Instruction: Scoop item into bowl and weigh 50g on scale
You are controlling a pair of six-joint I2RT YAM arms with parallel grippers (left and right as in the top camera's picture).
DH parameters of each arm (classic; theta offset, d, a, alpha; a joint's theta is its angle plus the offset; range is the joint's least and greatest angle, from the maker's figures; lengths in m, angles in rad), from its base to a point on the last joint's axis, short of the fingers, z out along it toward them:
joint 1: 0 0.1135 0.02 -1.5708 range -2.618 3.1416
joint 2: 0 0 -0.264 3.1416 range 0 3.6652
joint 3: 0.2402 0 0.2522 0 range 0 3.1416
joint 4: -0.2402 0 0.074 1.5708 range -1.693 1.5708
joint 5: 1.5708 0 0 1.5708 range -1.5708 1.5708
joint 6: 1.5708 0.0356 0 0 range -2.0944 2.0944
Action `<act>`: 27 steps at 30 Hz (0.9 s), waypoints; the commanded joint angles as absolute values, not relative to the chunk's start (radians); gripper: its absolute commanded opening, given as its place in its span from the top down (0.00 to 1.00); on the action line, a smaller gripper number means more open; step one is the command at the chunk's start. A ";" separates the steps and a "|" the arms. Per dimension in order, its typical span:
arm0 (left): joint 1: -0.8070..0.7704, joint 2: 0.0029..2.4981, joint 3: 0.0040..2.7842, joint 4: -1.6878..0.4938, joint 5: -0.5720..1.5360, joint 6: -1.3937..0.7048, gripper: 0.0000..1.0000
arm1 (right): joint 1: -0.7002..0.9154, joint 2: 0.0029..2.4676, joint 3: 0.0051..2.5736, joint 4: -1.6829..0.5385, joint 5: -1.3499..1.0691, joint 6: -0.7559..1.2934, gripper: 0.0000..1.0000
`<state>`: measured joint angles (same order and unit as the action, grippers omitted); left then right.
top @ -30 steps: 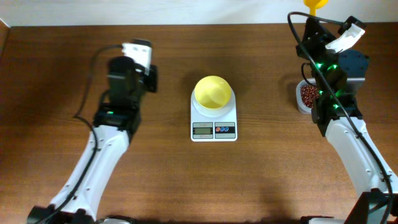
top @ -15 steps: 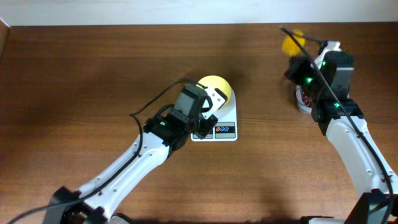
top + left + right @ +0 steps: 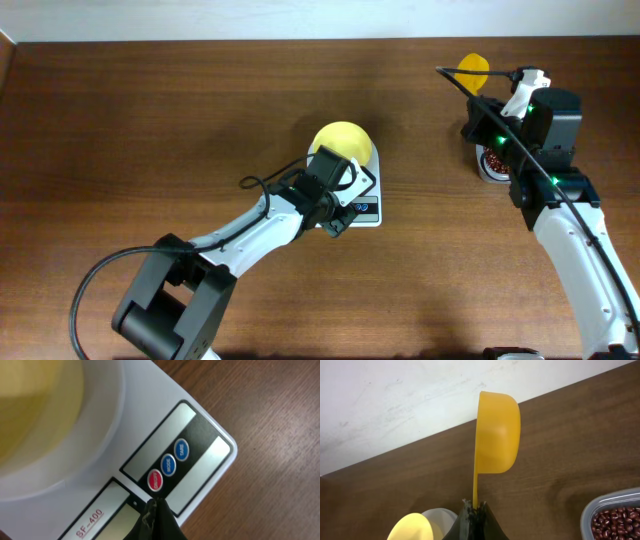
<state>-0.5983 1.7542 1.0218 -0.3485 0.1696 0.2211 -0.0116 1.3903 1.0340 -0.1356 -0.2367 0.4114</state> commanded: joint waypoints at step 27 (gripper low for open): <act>-0.603 1.848 1.022 -0.234 0.207 0.238 1.00 | -0.014 1.380 1.047 -0.133 -0.232 0.399 0.96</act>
